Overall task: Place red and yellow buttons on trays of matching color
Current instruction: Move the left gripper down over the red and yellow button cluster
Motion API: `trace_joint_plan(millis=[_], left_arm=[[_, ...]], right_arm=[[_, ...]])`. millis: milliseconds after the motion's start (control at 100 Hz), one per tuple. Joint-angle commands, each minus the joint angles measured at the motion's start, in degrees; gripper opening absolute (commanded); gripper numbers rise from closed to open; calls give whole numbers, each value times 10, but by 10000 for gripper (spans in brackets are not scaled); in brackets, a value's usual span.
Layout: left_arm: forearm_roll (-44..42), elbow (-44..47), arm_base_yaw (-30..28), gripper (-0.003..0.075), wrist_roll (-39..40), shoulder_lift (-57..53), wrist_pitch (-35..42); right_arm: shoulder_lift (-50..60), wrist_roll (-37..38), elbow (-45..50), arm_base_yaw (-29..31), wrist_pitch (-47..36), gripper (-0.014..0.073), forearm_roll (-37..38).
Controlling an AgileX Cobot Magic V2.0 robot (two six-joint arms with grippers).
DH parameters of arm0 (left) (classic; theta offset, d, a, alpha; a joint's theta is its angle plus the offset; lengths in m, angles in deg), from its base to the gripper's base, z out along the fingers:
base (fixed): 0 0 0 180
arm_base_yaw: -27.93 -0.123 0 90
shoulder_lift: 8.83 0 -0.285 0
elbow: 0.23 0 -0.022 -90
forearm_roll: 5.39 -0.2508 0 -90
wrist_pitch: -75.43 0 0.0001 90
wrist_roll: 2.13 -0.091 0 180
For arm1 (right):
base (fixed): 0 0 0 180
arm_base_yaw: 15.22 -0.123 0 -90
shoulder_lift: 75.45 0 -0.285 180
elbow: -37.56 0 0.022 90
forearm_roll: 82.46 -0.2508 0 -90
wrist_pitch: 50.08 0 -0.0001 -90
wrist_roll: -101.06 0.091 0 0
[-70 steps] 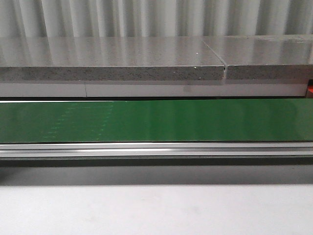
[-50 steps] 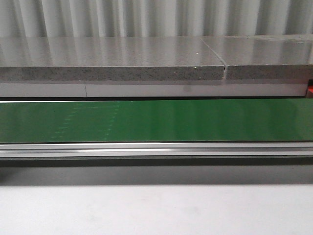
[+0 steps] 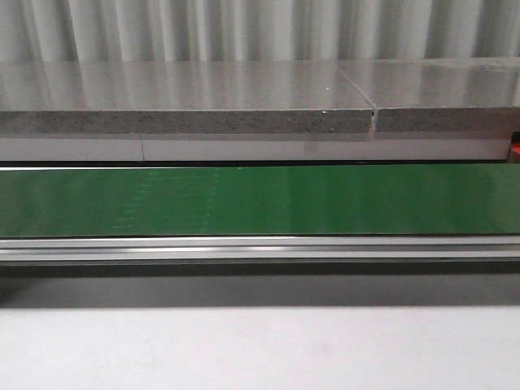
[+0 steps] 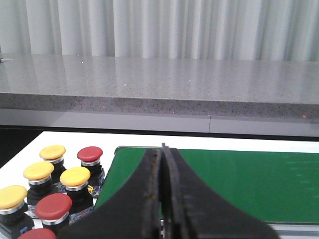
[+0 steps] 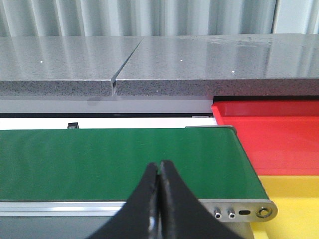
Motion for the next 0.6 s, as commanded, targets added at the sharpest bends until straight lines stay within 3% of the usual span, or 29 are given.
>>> trace_joint_plan(millis=[0,230,470,590], left_arm=[[1,31,0,-20,4,-17,46],[-1,-60,0,-20,4,15,21],[-4,-212,0,-20,4,137,-156],[-32,-271,0,-20,4,208,-198]], right_arm=[[12,-1,-11,0,-46,-88,3],[12,-1,-11,0,-46,-88,3],[12,-1,-11,0,-46,-88,3],[12,-1,-11,0,-46,-88,3]])
